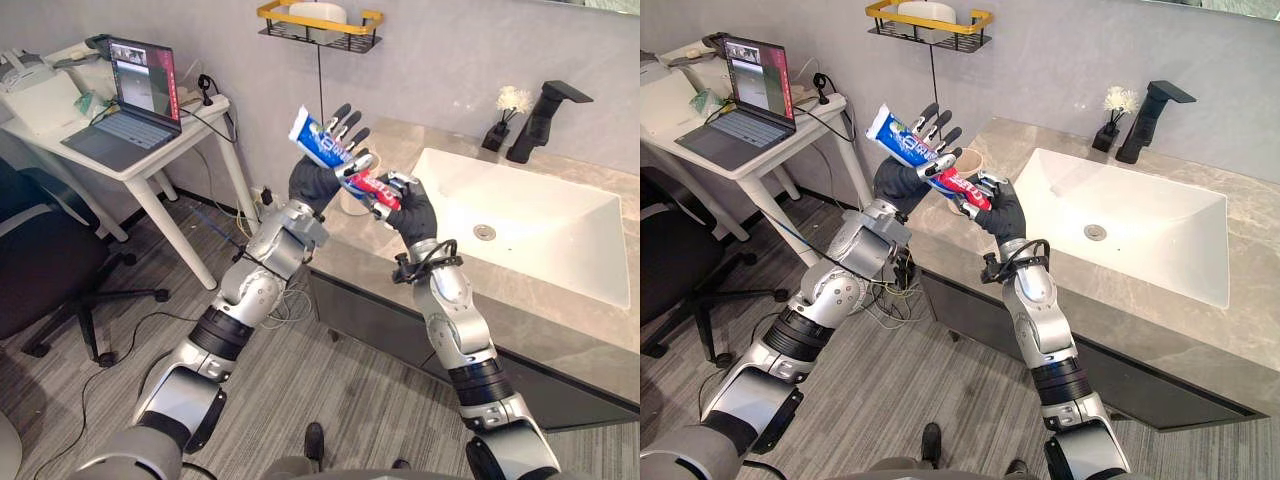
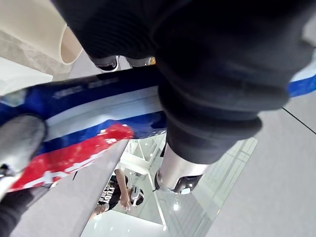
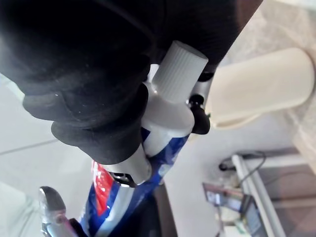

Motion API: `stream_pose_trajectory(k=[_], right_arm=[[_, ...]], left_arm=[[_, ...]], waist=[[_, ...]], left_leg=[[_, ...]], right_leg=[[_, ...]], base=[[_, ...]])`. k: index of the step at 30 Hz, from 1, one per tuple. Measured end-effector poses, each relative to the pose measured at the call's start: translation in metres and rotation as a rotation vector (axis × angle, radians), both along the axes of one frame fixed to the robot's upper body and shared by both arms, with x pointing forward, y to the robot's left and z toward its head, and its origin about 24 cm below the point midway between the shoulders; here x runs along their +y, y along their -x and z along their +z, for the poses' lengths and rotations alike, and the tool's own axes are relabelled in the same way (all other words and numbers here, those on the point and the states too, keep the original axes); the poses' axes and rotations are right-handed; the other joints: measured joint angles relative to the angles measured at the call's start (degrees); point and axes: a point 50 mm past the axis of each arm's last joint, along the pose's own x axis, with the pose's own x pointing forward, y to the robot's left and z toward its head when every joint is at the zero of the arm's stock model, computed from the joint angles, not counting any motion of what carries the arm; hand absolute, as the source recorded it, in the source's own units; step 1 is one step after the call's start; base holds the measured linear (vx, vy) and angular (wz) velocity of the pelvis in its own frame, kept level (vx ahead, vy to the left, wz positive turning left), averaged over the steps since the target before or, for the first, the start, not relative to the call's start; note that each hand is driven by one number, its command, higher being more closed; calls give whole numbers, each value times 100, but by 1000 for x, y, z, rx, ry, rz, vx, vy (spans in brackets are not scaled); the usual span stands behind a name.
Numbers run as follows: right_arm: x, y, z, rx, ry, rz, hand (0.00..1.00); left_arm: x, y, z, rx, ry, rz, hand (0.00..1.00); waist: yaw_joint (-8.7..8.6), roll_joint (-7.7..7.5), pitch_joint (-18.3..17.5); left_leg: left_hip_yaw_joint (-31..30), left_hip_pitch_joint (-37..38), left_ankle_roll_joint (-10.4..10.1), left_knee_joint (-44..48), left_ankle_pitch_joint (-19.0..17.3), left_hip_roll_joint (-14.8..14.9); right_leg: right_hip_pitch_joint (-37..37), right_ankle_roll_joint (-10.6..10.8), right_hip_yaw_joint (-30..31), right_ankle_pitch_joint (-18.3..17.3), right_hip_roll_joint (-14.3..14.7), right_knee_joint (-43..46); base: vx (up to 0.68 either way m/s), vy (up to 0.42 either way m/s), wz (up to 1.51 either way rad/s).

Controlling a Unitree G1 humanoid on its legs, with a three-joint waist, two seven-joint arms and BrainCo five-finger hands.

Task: Organize washtable

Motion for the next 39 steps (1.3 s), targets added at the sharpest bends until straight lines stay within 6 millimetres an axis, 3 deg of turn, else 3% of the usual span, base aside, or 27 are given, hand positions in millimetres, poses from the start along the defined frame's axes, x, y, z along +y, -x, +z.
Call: stream_pose_trajectory(k=[1,18,19,27,32,34,39], right_arm=[[2,1,-2,6,4,8,100],[9,5,-10,42,-43,33,100],[10,5,-10,46,-57,37,0],[10,8,-4,58,-215,83,0],[5,11,7,11,-260,92,0],[2,14,6,11,-255,86,0],[-6,26,-21,90,-256,86,0]], left_arm=[[1,0,1,-2,4,5,100],[2,0,3,-8,15,5,100],[2,0,4,-9,18,5,100],[-3,5,10,-28,45,-2,100],[8,2,18,-66,39,44,100],[11,1,26,-100,9,61,100],[38,-5,72,-265,-28,178,100]], waist=[[-7,0,0],[-114,-31,-19],[-124,-33,-21],[-147,-38,-23],[-169,-40,-30],[-170,-42,-31],[-177,-44,-32]], left_leg=[[6,-1,0,1,0,0],[277,47,-5,0,-9,49],[289,47,-6,-1,-10,54],[414,59,-10,-13,-12,114],[456,92,-40,-13,-33,123],[467,92,-42,-15,-35,121],[504,92,-54,-26,-45,129]], right_leg=[[0,1,6,2,-1,1],[-96,-28,278,63,6,-8],[-94,-31,292,92,12,-35],[-96,-51,380,161,79,-130],[-98,-58,433,166,84,-141],[-102,-61,436,168,82,-141],[-118,-64,466,170,84,-141]], base=[[0,0,-4],[-2,7,-7],[7,4,-17],[2,2,-8],[10,5,-5],[0,0,0],[10,8,-2]])
